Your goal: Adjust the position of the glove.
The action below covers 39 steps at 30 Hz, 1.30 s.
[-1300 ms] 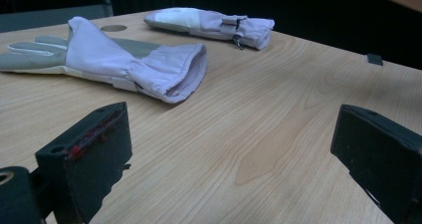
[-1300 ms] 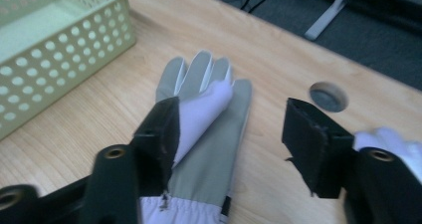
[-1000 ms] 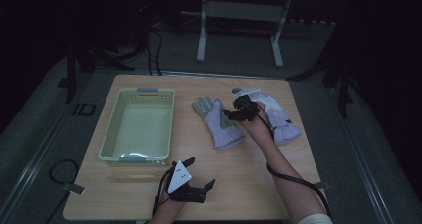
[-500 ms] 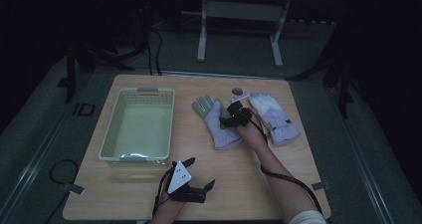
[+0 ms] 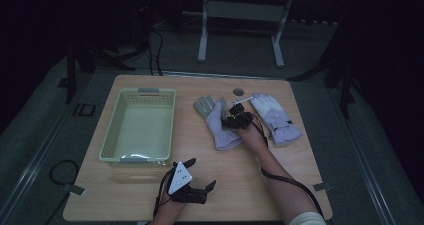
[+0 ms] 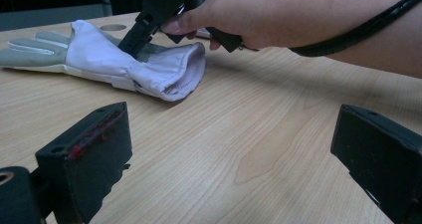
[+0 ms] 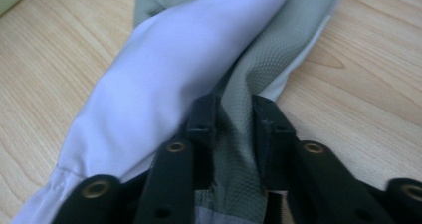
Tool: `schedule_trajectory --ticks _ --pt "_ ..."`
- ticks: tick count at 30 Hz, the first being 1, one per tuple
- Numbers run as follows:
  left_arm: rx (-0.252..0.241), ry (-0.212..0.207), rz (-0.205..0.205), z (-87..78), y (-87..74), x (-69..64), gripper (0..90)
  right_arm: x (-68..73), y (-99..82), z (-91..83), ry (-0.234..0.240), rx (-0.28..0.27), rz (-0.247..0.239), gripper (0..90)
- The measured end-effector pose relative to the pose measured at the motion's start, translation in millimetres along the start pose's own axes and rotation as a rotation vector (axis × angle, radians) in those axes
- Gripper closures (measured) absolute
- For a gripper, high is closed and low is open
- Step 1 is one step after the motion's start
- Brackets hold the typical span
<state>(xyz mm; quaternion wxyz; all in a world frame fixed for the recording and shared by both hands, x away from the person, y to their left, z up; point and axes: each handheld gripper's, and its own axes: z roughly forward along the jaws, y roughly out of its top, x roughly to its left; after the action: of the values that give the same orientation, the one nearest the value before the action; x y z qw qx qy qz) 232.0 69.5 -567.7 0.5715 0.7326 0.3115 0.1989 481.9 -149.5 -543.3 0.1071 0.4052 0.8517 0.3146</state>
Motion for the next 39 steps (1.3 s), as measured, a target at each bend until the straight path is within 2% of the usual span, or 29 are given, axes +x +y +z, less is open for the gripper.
schedule_trajectory --ticks 1,5,10,15,19,21,24,32,36,39 --pt "0.000 0.000 0.000 0.0 0.0 0.0 2.5 2.6 -0.3 -0.4 -0.010 -0.001 -0.014 75.5" --pt "0.000 0.000 0.000 0.0 0.0 0.0 2.5 10.3 -0.5 -3.6 -0.047 -0.012 0.000 81.7" --pt "0.001 0.001 -0.003 0.0 0.0 0.3 2.5 19.9 1.1 -17.6 -0.044 -0.068 0.030 83.1" --pt "0.001 0.002 -0.001 0.0 0.1 0.2 2.5 28.4 6.1 -47.6 -0.042 -0.161 0.086 83.3" --pt "0.001 0.002 0.000 0.0 0.1 0.2 2.5 32.2 4.2 -70.8 -0.022 -0.211 0.128 83.2" --pt "0.002 0.002 0.000 0.0 0.1 0.1 2.5 34.1 1.6 -81.2 -0.028 -0.237 0.144 83.3" --pt "0.002 0.002 -0.001 0.0 0.1 0.1 2.5 35.1 -4.0 -99.4 -0.017 -0.273 0.167 83.2" --pt "0.002 0.004 -0.001 0.2 0.1 -0.2 2.5 42.4 -26.7 -132.7 -0.014 -0.343 0.216 83.2" --pt "0.003 0.005 0.004 0.1 0.2 -0.4 2.5 54.7 -40.4 -142.8 -0.035 -0.363 0.194 83.1" --pt "0.002 0.006 0.004 0.2 0.1 -0.7 2.5 62.3 -52.3 -145.2 -0.025 -0.373 0.211 83.1"
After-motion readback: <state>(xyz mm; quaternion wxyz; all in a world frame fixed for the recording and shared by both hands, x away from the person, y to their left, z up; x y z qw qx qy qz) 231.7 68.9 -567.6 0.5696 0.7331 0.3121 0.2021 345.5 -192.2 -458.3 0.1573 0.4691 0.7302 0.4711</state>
